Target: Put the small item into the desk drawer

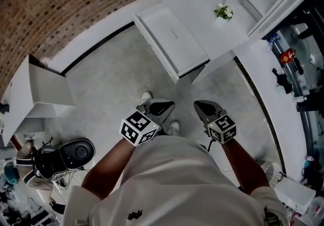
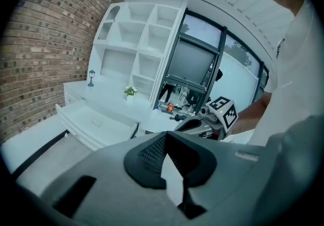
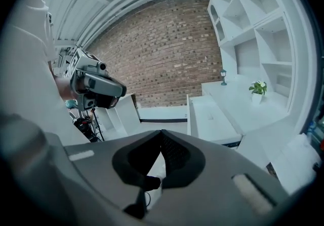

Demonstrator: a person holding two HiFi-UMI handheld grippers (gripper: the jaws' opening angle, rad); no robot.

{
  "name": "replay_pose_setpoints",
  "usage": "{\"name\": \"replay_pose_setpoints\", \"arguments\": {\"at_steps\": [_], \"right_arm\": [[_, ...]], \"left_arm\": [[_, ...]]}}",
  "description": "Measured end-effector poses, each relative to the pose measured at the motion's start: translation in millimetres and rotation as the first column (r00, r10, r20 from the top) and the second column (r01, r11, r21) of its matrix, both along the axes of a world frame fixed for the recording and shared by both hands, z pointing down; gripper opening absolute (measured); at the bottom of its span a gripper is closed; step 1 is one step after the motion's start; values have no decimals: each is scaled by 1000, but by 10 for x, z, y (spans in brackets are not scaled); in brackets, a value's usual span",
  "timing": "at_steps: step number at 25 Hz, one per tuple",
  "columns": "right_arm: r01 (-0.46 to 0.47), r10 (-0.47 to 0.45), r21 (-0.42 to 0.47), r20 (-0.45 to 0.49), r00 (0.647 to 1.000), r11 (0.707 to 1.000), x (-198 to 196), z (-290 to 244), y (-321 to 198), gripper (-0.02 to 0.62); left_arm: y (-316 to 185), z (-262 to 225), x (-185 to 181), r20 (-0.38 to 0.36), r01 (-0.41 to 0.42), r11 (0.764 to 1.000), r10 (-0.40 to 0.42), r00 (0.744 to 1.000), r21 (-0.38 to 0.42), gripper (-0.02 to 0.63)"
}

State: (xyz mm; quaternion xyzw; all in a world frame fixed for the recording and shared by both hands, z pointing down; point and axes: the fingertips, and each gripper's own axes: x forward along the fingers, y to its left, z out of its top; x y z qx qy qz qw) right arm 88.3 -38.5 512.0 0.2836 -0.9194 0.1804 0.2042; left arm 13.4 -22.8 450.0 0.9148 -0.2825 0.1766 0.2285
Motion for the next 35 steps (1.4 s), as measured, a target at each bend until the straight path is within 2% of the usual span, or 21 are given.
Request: {"name": "replay_pose_setpoints", "arguments": {"at_steps": [14,35], "right_arm": [[26,-28,45,49,998,999,-104,-264,150,11],[8,-10,45,45,999,999,-74,-261,113,11]], "left_arm": [[117,-27,-69,2,31,1000,-31,1000,2,5],[106,65,-78,11,8,1000,-8,1000,-22,5]]}}
